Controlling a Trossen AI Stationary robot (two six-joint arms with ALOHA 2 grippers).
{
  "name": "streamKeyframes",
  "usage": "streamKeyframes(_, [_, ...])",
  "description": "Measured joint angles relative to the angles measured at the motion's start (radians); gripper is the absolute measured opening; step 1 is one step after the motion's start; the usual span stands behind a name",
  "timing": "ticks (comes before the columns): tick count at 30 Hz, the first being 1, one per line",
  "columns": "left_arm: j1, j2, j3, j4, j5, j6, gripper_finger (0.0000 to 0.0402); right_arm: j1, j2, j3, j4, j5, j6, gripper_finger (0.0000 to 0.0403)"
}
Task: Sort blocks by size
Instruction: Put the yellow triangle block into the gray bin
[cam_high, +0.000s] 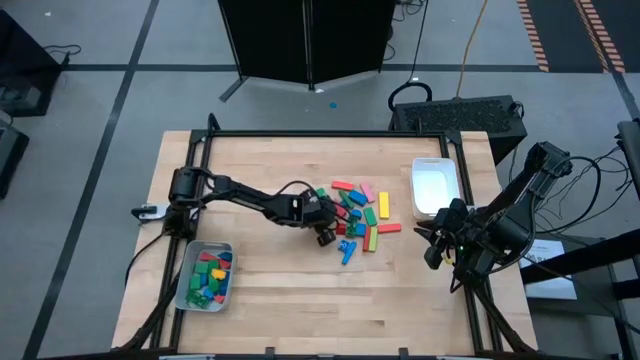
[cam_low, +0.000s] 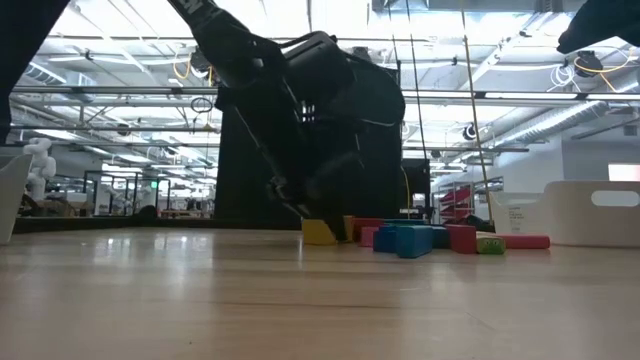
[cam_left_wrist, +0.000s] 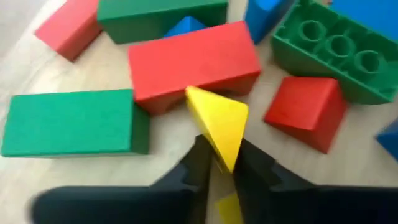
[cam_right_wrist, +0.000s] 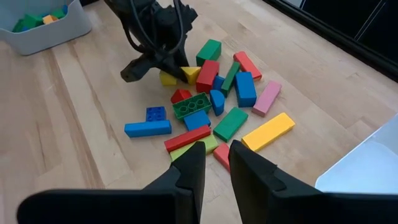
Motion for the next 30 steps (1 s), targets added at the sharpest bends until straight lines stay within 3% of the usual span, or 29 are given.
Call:
streamKeyframes(3, [-0.002, 0.002, 0.0, -0.001, 0.009, -0.002, 0.0012, 0.0, 0.0, 0.0, -0.001, 0.0, 0.0, 0.0068])
streamKeyframes(12, [-0.064, -0.033, 0.0, -0.049, 0.069, -0.05, 0.0003, 0.0, 0.0, 0.0, -0.002, 0.0, -0.004, 0.0068])
streamKeyframes(20, [-0.158, -0.181, 0.0, -0.173, -0.016, -0.086, 0.0001, 0.0, 0.0, 0.0, -0.009, 0.0, -0.014, 0.0068])
streamKeyframes(26, [-0.268, -0.376, 0.002, -0.54, -0.024, -0.219, 0.0001, 0.0, 0.0, 0.0, -0.008, -0.001, -0.019, 0.0068])
streamKeyframes(30, [-0.392, -0.5, 0.001, -0.881, -0.015, -0.441, 0.0, 0.0, 0.0, 0.0, -0.005, 0.0, -0.038, 0.0068])
